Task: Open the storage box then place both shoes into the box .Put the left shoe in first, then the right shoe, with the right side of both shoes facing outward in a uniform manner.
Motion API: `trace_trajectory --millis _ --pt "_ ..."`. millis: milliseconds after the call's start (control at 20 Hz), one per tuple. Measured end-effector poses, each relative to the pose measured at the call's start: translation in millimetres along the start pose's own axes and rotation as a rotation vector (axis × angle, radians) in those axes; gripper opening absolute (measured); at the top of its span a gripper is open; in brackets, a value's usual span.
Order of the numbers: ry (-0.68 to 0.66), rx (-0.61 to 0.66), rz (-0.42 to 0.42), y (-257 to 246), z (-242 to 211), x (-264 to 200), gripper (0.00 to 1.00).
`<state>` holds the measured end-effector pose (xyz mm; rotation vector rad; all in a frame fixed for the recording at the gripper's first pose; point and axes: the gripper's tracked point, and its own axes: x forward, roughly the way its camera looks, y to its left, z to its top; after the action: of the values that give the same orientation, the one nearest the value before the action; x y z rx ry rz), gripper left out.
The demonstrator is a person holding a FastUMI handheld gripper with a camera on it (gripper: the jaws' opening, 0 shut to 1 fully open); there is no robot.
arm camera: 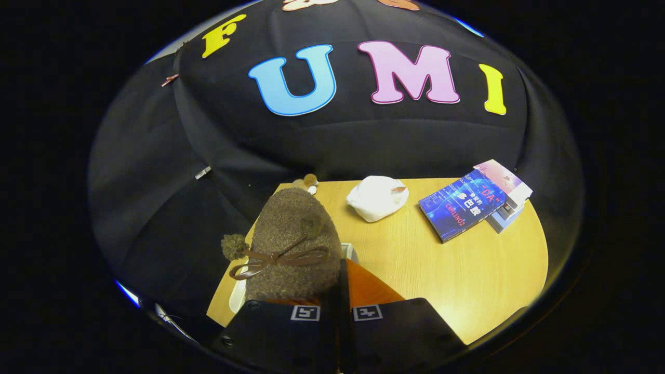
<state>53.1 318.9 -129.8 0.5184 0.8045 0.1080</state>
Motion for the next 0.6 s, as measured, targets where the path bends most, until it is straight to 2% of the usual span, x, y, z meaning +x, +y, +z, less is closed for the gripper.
trace_trajectory --millis 350,600 --pt "0.124 -0.043 -0.152 9.5 -62.1 42.0 0.09" --pt "0.194 0.02 -0.248 4.5 -91.0 61.8 0.09"
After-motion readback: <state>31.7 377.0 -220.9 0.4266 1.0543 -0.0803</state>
